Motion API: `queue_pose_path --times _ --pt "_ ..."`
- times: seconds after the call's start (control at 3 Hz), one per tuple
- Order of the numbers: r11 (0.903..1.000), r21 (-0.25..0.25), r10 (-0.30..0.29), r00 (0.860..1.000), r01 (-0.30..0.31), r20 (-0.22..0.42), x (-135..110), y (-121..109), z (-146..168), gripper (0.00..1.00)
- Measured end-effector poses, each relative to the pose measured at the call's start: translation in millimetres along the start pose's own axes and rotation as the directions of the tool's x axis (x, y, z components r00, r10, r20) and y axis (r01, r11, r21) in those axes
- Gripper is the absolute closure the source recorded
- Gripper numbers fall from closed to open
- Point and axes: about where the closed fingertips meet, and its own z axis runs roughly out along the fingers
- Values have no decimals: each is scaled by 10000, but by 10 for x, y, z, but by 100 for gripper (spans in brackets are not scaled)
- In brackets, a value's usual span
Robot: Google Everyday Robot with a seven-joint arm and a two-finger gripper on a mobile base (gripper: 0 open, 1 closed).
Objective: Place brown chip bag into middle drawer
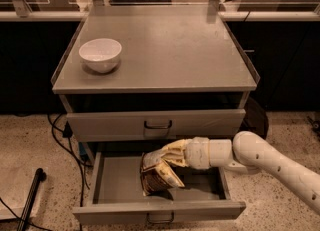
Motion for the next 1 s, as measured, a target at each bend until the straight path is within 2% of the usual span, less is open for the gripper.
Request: queue_pose_path --times 0.33,0.67,1.0 --pt "9972 -698 -290 9986 259 -433 130 185 36 100" --pt "9871 -1529 -640 9928 479 -1016 314 363 2 100" --pt "9661 -2471 -1149 9818 750 -1511 471 525 -57 100"
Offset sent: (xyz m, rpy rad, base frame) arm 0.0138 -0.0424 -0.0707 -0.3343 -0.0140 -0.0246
